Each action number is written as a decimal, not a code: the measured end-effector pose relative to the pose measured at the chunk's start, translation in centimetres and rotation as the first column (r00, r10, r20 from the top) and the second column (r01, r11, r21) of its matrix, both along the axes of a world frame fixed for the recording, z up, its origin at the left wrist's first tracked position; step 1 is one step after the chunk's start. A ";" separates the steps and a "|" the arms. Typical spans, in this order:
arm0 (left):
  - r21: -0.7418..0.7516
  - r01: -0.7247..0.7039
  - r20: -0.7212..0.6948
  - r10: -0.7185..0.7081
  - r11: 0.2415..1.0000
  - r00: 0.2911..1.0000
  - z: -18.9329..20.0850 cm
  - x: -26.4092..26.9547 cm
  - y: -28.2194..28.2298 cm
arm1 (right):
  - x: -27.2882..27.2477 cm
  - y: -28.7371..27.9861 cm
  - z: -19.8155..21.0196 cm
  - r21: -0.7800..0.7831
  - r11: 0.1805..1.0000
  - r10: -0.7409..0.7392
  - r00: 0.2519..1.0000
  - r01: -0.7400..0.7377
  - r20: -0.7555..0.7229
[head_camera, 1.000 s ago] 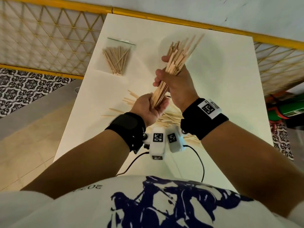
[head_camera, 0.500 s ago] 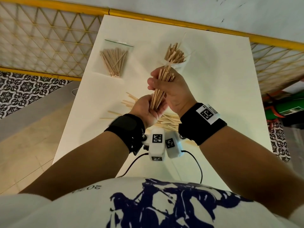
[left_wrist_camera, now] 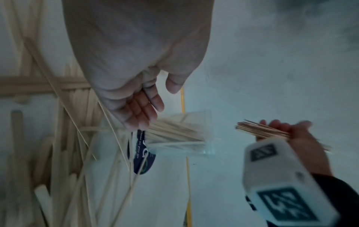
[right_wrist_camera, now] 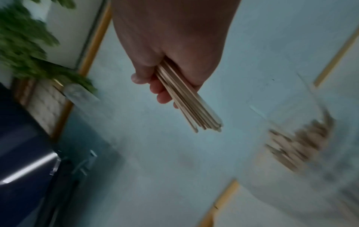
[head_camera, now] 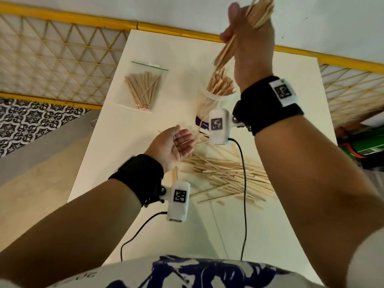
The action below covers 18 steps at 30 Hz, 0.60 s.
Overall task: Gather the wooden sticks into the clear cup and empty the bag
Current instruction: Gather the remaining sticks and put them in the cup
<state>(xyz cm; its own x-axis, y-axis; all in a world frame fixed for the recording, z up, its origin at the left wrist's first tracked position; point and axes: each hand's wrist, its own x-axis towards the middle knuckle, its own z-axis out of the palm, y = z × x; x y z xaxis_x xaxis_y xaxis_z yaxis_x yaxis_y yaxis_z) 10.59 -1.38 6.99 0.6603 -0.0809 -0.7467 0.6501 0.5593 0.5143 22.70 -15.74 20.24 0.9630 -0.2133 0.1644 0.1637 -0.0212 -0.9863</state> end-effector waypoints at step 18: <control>0.282 0.043 0.101 -0.074 0.958 0.992 -2.2 0.3 2.5 | -2.5 -1.0 -8.4 -0.979 0.152 0.215 0.971 -0.139 -0.104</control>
